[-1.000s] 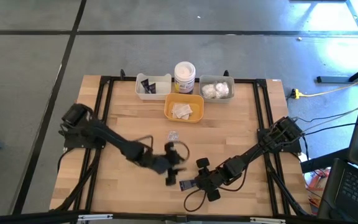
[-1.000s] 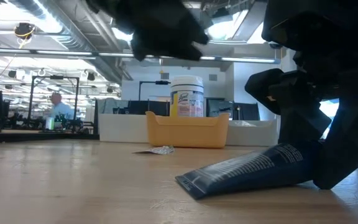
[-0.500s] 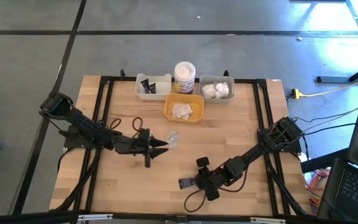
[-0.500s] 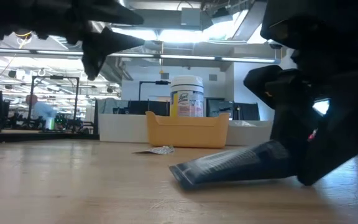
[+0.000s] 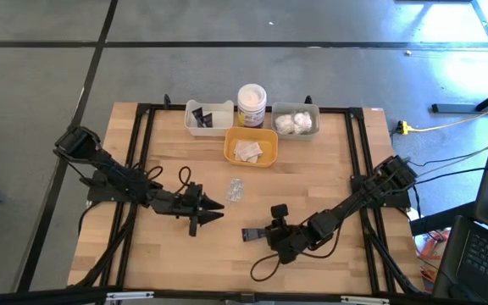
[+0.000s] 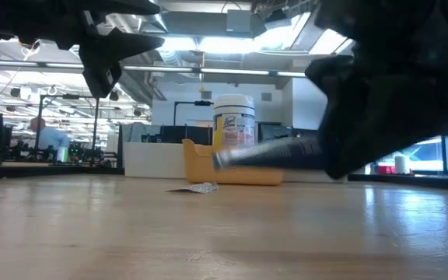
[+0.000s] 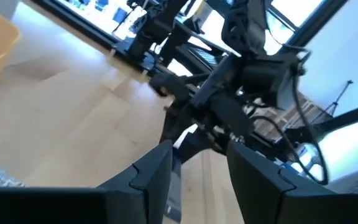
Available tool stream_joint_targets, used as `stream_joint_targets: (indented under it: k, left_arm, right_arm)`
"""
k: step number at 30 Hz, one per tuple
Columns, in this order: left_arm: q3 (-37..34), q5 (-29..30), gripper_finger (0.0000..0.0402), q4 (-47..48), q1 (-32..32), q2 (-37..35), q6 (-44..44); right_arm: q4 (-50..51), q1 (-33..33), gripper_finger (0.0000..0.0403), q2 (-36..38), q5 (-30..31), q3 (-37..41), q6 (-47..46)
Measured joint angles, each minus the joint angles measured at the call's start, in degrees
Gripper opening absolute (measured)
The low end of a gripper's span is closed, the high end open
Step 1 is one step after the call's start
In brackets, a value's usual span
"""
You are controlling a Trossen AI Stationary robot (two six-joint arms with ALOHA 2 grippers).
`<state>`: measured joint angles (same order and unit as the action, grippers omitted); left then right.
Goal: Pick & Place Travel size toiletries
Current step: Put the blue shave cream into the white bin
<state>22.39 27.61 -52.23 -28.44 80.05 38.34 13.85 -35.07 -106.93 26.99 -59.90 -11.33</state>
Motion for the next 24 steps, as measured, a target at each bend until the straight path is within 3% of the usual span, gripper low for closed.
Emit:
stream_joint_targets:
  k: [7,14,24]
  left_arm:
    - [0.00,1.88,0.0152,-0.12,-0.07,0.04,4.60]
    - [0.00,2.81,0.0152,-3.34,-0.02,0.04,5.41]
    - [2.46,14.89,0.0152,-13.66,2.00,0.04,-3.66]
  right_arm:
    - [2.94,0.02,0.0130,5.15,6.87,0.00,1.76]
    - [3.29,0.15,0.0132,12.70,20.86,-0.09,6.25]
    - [-0.15,3.29,0.0131,19.61,35.08,-0.13,14.73]
